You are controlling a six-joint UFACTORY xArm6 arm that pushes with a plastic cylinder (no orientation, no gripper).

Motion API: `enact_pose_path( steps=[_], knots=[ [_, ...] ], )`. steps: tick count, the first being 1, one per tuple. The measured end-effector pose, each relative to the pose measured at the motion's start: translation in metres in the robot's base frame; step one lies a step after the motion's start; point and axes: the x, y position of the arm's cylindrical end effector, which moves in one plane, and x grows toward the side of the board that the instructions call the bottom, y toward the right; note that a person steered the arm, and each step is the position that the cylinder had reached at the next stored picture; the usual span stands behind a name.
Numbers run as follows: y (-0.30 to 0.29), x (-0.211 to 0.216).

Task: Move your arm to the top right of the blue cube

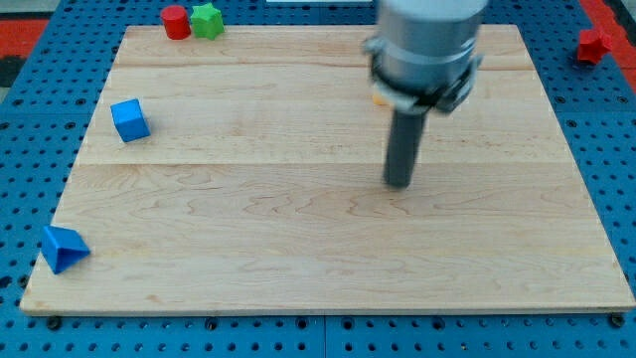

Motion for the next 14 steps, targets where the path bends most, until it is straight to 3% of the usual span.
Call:
enact_pose_path(
  steps=[1, 2, 3, 4, 5, 6, 7, 8, 9, 10, 11, 12, 13, 14],
  knots=[
    [-0.062, -0.033],
    [-0.091, 0.1],
    [-0.017, 0.185],
    [-0.02, 0.174],
    [-0.172, 0.115],
    [-0.132, 0.031],
    [0.028, 0.016],
    [-0.049, -0.07],
    [-0.139, -0.034],
    [-0.186, 0.013],
    [-0.231, -0.076],
    [-0.194, -0.155],
    [-0.073, -0.047],
    [-0.181, 0.014]
  ],
)
